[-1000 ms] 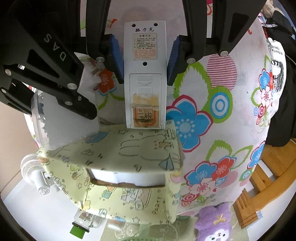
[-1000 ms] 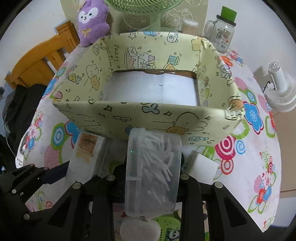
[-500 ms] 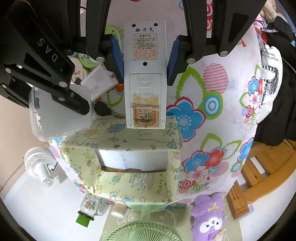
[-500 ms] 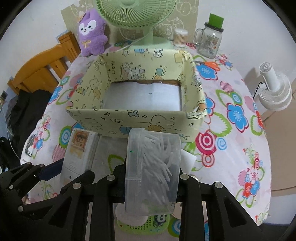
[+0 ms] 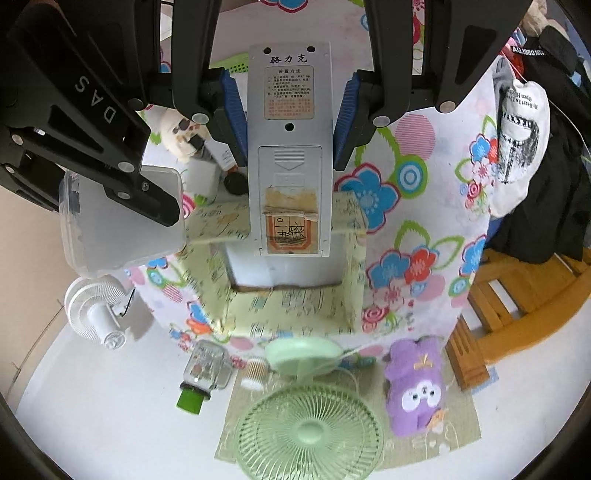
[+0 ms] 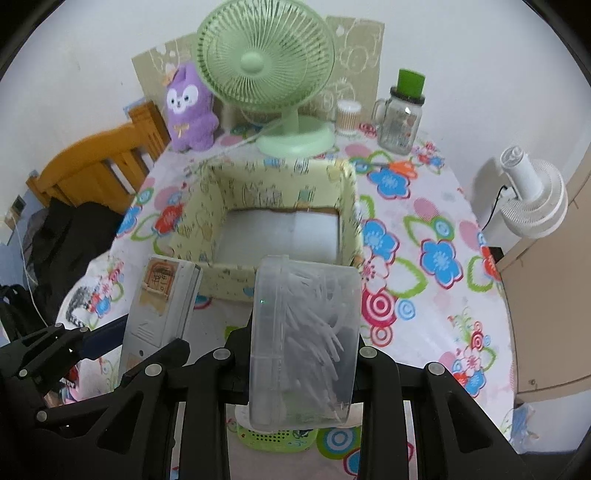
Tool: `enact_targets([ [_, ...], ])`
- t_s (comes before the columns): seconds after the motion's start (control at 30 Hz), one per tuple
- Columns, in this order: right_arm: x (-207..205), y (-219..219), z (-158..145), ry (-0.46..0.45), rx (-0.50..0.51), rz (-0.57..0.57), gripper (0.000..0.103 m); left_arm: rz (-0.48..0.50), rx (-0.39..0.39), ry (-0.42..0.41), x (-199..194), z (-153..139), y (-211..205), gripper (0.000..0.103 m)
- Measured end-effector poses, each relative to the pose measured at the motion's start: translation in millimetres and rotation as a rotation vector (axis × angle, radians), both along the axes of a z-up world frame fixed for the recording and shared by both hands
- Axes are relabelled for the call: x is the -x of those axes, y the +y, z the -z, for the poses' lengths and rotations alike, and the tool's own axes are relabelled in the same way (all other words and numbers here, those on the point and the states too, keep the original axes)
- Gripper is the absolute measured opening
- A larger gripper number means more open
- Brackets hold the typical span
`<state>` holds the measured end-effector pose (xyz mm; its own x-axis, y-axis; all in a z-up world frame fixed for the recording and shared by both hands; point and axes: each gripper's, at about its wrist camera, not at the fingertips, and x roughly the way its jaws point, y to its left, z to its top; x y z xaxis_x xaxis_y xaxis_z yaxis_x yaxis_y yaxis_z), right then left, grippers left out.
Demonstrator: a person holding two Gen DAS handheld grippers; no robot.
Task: Organize rigid objects
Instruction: 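Carry the remote and swab box over the fabric box with both grippers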
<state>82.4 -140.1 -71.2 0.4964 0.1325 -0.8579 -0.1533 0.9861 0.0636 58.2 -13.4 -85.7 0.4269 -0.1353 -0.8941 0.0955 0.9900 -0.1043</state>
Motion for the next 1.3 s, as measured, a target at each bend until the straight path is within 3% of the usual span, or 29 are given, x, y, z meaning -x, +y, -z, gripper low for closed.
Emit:
enact_targets([
  [0.63, -11.8, 4.3, -38.2, -0.032, -0.061, 0.027, 0.033, 0.048, 0.014, -0.068, -22.4, -33.2, 3.8, 0.045],
  [1.3, -102.5, 3.8, -17.9, 0.018, -0.049, -0.022, 0.033, -0.001, 0.019, -0.006, -111.0, -5.0, 4.1, 0.045],
])
